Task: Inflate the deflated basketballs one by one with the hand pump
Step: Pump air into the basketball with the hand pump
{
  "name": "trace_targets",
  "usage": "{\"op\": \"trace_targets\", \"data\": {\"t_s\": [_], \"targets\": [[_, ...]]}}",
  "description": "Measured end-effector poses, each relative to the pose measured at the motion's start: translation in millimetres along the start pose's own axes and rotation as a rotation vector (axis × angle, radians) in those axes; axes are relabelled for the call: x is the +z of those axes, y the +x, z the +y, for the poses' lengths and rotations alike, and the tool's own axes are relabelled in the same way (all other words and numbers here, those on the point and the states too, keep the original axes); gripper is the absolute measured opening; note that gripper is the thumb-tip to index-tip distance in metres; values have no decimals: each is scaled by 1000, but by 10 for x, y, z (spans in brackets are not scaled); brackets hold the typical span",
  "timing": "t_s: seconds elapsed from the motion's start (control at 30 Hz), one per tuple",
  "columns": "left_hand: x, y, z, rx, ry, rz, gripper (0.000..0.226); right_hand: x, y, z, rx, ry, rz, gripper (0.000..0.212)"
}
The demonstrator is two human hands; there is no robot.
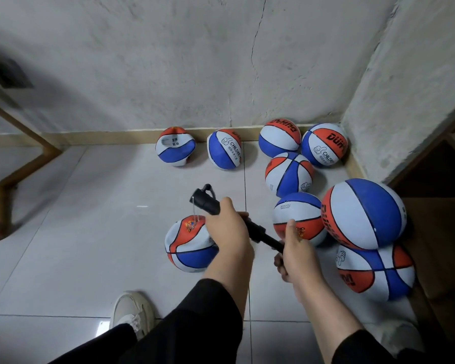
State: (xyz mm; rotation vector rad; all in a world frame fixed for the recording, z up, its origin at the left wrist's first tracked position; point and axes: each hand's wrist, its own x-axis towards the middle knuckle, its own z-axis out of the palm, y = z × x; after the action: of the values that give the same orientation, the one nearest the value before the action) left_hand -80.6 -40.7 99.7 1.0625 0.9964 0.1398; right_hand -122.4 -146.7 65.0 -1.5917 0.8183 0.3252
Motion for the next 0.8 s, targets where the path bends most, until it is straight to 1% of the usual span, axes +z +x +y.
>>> {"op": "trace_targets", "data": {"t_s": [0.07, 0.1, 0.13, 0.23, 0.3, 0.4, 0.53, 0.67, 0.8], "targets": [[-15, 114, 67, -7, -26, 12, 39, -80, 26, 25, 51, 46, 8, 69], [-18, 142, 81, -12, -31, 7, 41, -102, 32, 30, 52, 53, 15, 69], [-14, 136, 82, -14, -34, 6, 39, -109, 40, 29, 42, 53, 30, 69], [14, 11, 30, -18, -47, 17, 19, -74, 51, -61, 4, 28, 70, 66], [20, -63, -20, -9, -51, 21, 13, -18, 61, -114, -33, -16, 63, 66], [19, -141, -60, -4, -55, 16, 14, 80, 24, -139, -80, -67, 32, 66], [9, -241, -89, -13, -53, 1, 11, 116, -61, -171, -94, -98, -17, 66], [22, -197, -18, 12, -6, -28, 12, 58, -80, -160, -41, -13, -54, 64], [-31, -39, 110, 9, -34, 19, 20, -127, -8, -28, 15, 34, -35, 72]]}}
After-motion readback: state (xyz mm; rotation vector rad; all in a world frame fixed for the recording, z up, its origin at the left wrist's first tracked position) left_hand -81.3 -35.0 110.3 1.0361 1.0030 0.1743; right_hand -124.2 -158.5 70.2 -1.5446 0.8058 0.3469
